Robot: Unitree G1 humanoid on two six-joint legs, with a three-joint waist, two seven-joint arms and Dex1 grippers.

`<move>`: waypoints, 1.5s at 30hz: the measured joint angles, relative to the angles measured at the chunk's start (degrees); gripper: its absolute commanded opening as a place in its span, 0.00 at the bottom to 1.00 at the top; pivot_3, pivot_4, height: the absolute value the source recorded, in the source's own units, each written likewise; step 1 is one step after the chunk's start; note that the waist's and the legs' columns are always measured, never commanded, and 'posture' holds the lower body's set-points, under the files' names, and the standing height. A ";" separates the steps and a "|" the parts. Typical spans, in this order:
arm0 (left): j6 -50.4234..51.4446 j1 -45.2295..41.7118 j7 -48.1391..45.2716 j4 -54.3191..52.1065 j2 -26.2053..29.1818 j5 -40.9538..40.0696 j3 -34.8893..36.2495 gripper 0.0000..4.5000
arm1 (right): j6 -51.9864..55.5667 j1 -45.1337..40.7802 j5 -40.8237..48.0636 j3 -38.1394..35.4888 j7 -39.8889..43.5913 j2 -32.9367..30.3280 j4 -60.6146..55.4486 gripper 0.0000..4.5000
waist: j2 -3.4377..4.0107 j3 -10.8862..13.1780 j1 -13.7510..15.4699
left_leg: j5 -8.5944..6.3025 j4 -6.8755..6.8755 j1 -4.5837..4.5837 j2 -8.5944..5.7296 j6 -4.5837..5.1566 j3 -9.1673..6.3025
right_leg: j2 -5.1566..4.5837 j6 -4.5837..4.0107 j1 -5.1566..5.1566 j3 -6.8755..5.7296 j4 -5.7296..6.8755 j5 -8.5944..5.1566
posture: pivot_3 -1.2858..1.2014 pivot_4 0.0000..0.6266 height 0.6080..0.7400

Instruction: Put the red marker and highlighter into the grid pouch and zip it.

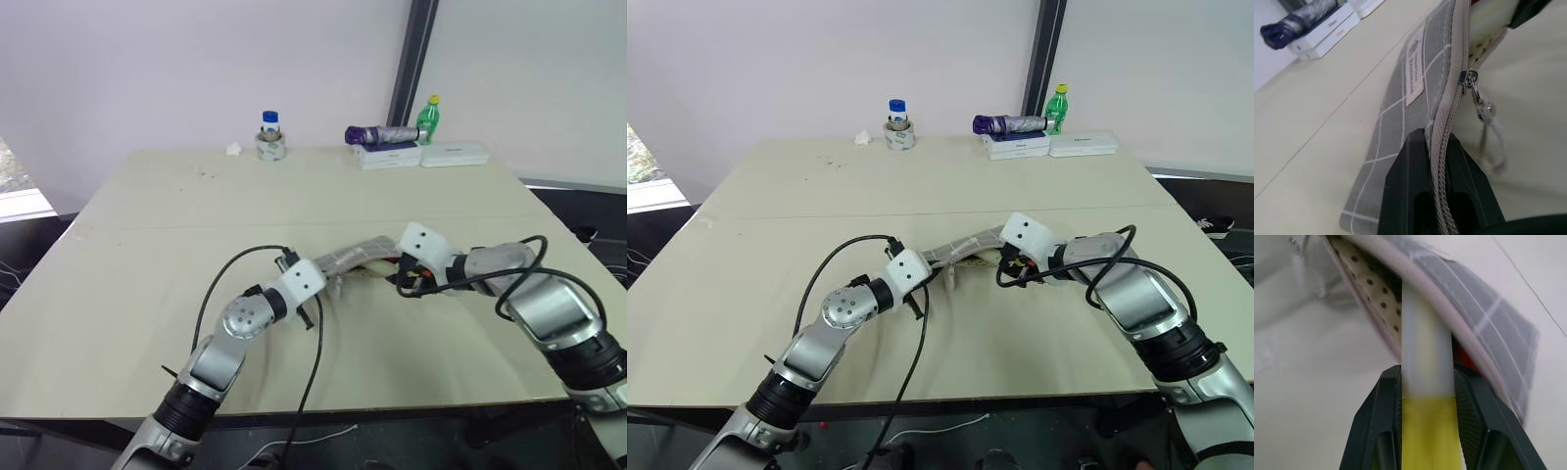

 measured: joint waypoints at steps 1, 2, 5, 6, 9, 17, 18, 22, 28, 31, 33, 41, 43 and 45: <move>-0.05 0.02 -0.02 0.00 -0.03 0.11 -0.04 0.00 | -0.08 -0.33 -0.14 0.44 0.64 0.17 0.05 0.20 | 0.00 0.00 0.01 | 0.00 0.00 0.00 0.00 0.00 0.00 | 0.00 0.00 0.00 0.00 0.00 0.00 | 0.52 0.24 1.00; -0.07 0.03 -0.02 0.00 -0.06 0.16 -0.05 0.00 | -0.07 -0.53 -0.18 0.58 1.08 0.39 0.07 0.20 | 0.00 0.00 0.03 | 0.00 0.00 -0.01 0.00 0.00 0.00 | 0.00 0.00 0.00 0.00 0.00 0.00 | 0.52 0.24 1.00; -0.12 0.10 0.01 0.00 -0.08 0.27 -0.05 0.00 | -0.03 -1.89 -0.18 0.72 1.93 1.21 0.15 0.52 | 0.00 0.00 0.02 | 0.00 0.01 -0.01 0.00 0.00 0.00 | 0.00 0.00 0.00 0.00 0.00 0.00 | 0.52 0.24 1.00; -0.11 0.14 0.02 0.00 -0.11 0.33 -0.07 0.00 | -0.03 -2.44 -0.14 0.70 2.05 1.76 0.14 0.63 | 0.00 0.00 0.00 | 0.00 0.01 0.00 0.00 0.00 0.00 | 0.00 0.00 0.00 0.00 0.00 0.00 | 0.52 0.24 1.00; 0.02 0.55 0.07 -0.31 -0.90 0.36 -0.07 0.00 | -0.03 -3.17 -0.04 0.63 2.29 2.72 0.12 0.98 | 0.00 0.00 0.05 | 0.00 0.01 -0.01 0.00 0.00 -0.01 | -0.01 0.00 0.00 0.00 0.00 0.00 | 0.52 0.24 1.00; 9.21 0.31 1.53 -1.85 -4.97 -3.72 4.19 0.00 | -0.25 -2.73 3.54 -5.48 4.60 0.69 -5.70 0.99 | 0.00 0.00 0.07 | 0.00 0.01 -0.01 0.00 0.00 -0.03 | 0.00 0.00 0.01 -0.02 0.00 0.00 | 0.52 0.24 1.00; 10.51 0.02 1.64 -1.85 -5.25 -4.35 4.75 0.00 | -0.49 -2.22 4.37 -6.93 5.06 0.16 -6.82 0.99 | 0.00 0.00 0.03 | 0.00 0.02 -0.01 0.00 0.00 -0.02 | 0.00 0.00 0.01 -0.02 0.00 0.00 | 0.52 0.24 1.00; 15.18 -1.96 2.29 -1.85 -7.16 -7.80 7.68 0.00 | -1.52 1.97 8.34 -12.76 6.84 -0.96 -10.43 0.99 | -0.01 0.00 0.16 | 0.00 0.04 -0.02 0.00 0.00 -0.03 | -0.01 0.01 0.04 -0.04 0.00 0.00 | 0.52 0.24 1.00; 21.30 -3.81 3.36 -1.86 -9.53 -13.00 12.44 0.00 | -1.71 7.54 10.00 -15.36 3.85 0.67 -12.44 0.99 | -0.01 0.00 0.01 | 0.00 0.04 0.00 0.01 0.00 -0.01 | 0.01 0.01 0.03 -0.02 0.01 0.00 | 0.52 0.24 1.00; 24.95 -5.00 3.90 -1.90 -10.88 -16.29 14.64 0.00 | -0.53 8.06 9.82 -14.38 -0.41 5.17 -12.44 0.99 | -0.01 0.00 -0.04 | 0.00 0.04 0.00 0.01 0.00 -0.02 | 0.01 0.01 0.02 -0.02 0.02 0.00 | 0.52 0.24 1.00; 26.97 -6.28 3.93 -2.12 -11.27 -18.27 15.80 0.00 | 0.78 7.32 9.63 -13.08 -3.81 8.97 -11.99 0.99 | -0.02 0.01 -0.06 | 0.01 0.05 0.00 0.00 -0.01 -0.03 | 0.02 0.01 0.03 -0.02 0.02 0.01 | 0.52 0.24 1.00; 34.72 -10.11 2.87 -2.87 -9.90 -23.10 15.91 0.00 | 4.23 3.23 9.32 -11.36 -12.32 17.79 -8.62 0.99 | -0.01 0.01 0.04 | 0.01 0.03 -0.01 -0.02 -0.01 -0.05 | 0.03 0.01 0.02 -0.03 0.02 0.00 | 0.52 0.24 1.00; 36.82 -11.30 2.80 -2.81 -9.74 -24.09 15.98 0.00 | 4.23 3.23 9.31 -11.09 -13.37 18.96 -8.31 0.99 | -0.01 0.01 -0.01 | 0.01 0.03 -0.01 -0.02 -0.01 -0.04 | 0.02 0.01 0.02 -0.02 0.02 0.00 | 0.52 0.24 1.00; 39.00 -12.48 2.86 -2.51 -9.98 -24.94 16.20 0.00 | 4.23 3.24 9.30 -10.78 -14.48 20.26 -7.81 0.99 | -0.01 0.01 -0.03 | 0.01 0.03 -0.01 -0.02 -0.01 -0.04 | 0.03 0.01 0.02 -0.02 0.02 0.00 | 0.52 0.24 1.00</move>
